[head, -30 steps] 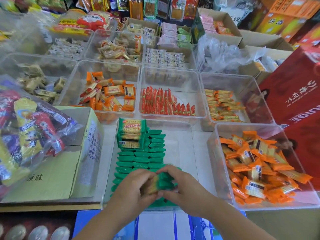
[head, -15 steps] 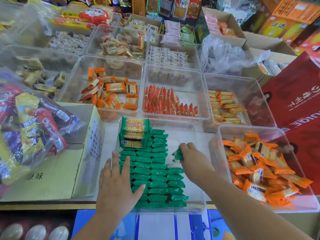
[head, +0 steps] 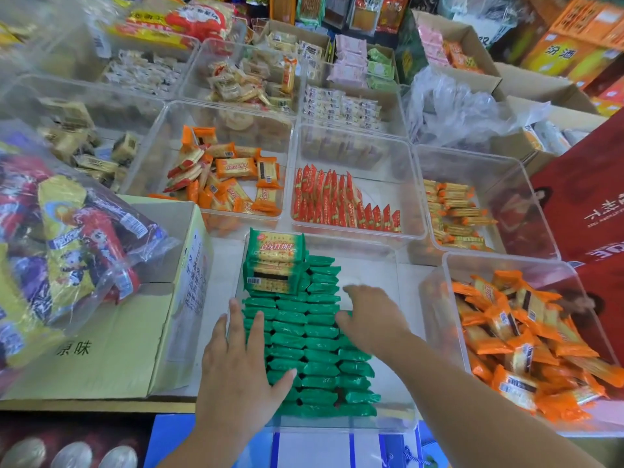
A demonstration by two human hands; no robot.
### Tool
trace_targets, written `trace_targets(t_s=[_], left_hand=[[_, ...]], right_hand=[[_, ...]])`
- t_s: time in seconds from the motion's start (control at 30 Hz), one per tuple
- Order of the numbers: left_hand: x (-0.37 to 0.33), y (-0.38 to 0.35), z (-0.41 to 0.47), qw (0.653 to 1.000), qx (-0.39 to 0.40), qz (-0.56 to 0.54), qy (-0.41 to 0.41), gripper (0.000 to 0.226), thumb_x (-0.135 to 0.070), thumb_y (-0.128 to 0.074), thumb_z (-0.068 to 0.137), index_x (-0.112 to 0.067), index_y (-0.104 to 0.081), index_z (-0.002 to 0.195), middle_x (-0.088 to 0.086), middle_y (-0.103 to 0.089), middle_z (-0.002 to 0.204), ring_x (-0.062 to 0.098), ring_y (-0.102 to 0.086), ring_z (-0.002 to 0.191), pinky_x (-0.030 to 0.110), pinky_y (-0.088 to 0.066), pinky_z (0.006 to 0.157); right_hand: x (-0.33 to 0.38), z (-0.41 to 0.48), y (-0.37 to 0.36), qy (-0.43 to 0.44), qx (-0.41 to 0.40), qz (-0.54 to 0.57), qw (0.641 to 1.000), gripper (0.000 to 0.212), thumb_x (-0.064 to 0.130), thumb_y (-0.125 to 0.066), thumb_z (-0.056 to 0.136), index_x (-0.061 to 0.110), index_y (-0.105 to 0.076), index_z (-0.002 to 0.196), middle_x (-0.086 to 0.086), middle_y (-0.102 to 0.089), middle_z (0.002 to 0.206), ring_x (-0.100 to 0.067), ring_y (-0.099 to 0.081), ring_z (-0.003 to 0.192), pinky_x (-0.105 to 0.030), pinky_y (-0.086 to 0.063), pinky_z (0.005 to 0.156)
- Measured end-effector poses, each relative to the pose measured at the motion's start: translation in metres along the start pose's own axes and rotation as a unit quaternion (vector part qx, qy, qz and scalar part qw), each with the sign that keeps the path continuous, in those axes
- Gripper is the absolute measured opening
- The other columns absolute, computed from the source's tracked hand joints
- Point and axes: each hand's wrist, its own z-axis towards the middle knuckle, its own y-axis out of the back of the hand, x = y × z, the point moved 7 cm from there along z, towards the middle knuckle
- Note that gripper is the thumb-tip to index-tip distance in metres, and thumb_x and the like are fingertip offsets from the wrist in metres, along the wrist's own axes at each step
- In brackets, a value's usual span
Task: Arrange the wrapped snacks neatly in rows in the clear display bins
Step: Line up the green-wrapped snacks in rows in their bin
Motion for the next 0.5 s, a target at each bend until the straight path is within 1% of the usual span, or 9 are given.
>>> trace_targets(t_s=[0.07, 0.1, 0.2, 0.27, 0.33, 0.37, 0.4, 0.47, 0.5], left_hand=[[-0.001, 0.005, -0.001, 1.000, -0.010, 0.001, -0.002, 0.108, -0.088, -0.029, 0.076, -0.020, -0.023, 0.160, 0.017, 0.001, 0.168, 0.039, -0.020, 0.150, 0.052, -0.035, 0.113], [-0.001, 0.007, -0.001, 1.000, -0.016, 0.000, -0.005, 0.107, -0.086, -0.034, 0.076, -0.018, -0.031, 0.158, 0.019, -0.009, 0.167, 0.041, -0.027, 0.147, 0.053, -0.040, 0.110], [0.000, 0.007, -0.002, 1.000, -0.026, 0.004, -0.013, 0.104, -0.084, -0.047, 0.076, -0.015, -0.038, 0.154, 0.021, -0.018, 0.165, 0.042, -0.035, 0.143, 0.054, -0.046, 0.103], [0.001, 0.007, -0.002, 0.999, -0.033, 0.001, -0.015, 0.103, -0.082, -0.050, 0.076, -0.015, -0.040, 0.153, 0.021, -0.019, 0.164, 0.042, -0.035, 0.142, 0.054, -0.047, 0.102], [0.000, 0.007, -0.002, 0.999, -0.034, 0.000, -0.016, 0.102, -0.082, -0.049, 0.076, -0.015, -0.039, 0.153, 0.020, -0.017, 0.165, 0.042, -0.035, 0.142, 0.054, -0.047, 0.103], [0.000, 0.008, -0.002, 0.999, -0.034, -0.001, -0.015, 0.102, -0.082, -0.047, 0.077, -0.016, -0.038, 0.153, 0.020, -0.016, 0.165, 0.041, -0.035, 0.142, 0.053, -0.047, 0.103], [0.000, 0.009, -0.002, 0.999, -0.037, -0.004, -0.015, 0.101, -0.082, -0.048, 0.077, -0.016, -0.039, 0.152, 0.020, -0.017, 0.165, 0.041, -0.036, 0.142, 0.053, -0.048, 0.102], [0.001, 0.009, -0.003, 0.999, -0.039, -0.012, -0.013, 0.100, -0.081, -0.052, 0.075, -0.016, -0.042, 0.151, 0.019, -0.019, 0.165, 0.041, -0.038, 0.140, 0.052, -0.050, 0.099], [0.001, 0.009, -0.004, 0.999, -0.038, -0.016, -0.014, 0.100, -0.080, -0.054, 0.075, -0.016, -0.042, 0.151, 0.019, -0.019, 0.165, 0.041, -0.038, 0.140, 0.052, -0.050, 0.100]], right_hand=[[0.021, 0.005, 0.023, 0.033, -0.096, 0.056, 0.993, 0.060, 0.042, -0.054, 0.093, 0.026, -0.040, 0.149, 0.003, -0.050, 0.145, -0.018, -0.047, 0.130, -0.036, -0.045, 0.103], [0.035, 0.008, 0.029, 0.058, -0.112, 0.096, 0.987, 0.063, 0.043, -0.058, 0.093, 0.027, -0.038, 0.150, 0.004, -0.048, 0.148, -0.017, -0.046, 0.132, -0.035, -0.043, 0.105], [0.074, 0.027, 0.029, 0.086, -0.082, 0.232, 0.965, 0.065, 0.053, -0.060, 0.092, 0.033, -0.036, 0.150, 0.006, -0.044, 0.151, -0.016, -0.048, 0.132, -0.035, -0.042, 0.104], [0.088, 0.041, 0.023, 0.034, -0.065, 0.335, 0.939, 0.059, 0.059, -0.052, 0.095, 0.038, -0.036, 0.148, 0.004, -0.046, 0.151, -0.020, -0.056, 0.122, -0.036, -0.050, 0.093], [0.089, 0.052, 0.017, -0.053, -0.084, 0.401, 0.911, 0.055, 0.058, -0.048, 0.096, 0.036, -0.037, 0.145, 0.003, -0.051, 0.146, -0.021, -0.061, 0.109, -0.037, -0.054, 0.082], [0.087, 0.056, 0.014, -0.099, -0.093, 0.421, 0.897, 0.055, 0.057, -0.050, 0.096, 0.031, -0.040, 0.144, 0.002, -0.056, 0.138, -0.022, -0.063, 0.104, -0.041, -0.056, 0.082], [0.085, 0.060, 0.010, -0.136, -0.096, 0.435, 0.885, 0.055, 0.055, -0.054, 0.095, 0.027, -0.043, 0.141, 0.003, -0.062, 0.124, -0.022, -0.065, 0.098, -0.044, -0.058, 0.081], [0.085, 0.065, 0.003, -0.171, -0.087, 0.449, 0.873, 0.052, 0.048, -0.064, 0.092, 0.023, -0.050, 0.135, 0.008, -0.062, 0.095, -0.018, -0.065, 0.082, -0.039, -0.058, 0.071], [0.086, 0.066, 0.000, -0.170, -0.081, 0.456, 0.870, 0.050, 0.045, -0.067, 0.090, 0.022, -0.052, 0.132, 0.009, -0.062, 0.090, -0.016, -0.064, 0.078, -0.036, -0.057, 0.067]])
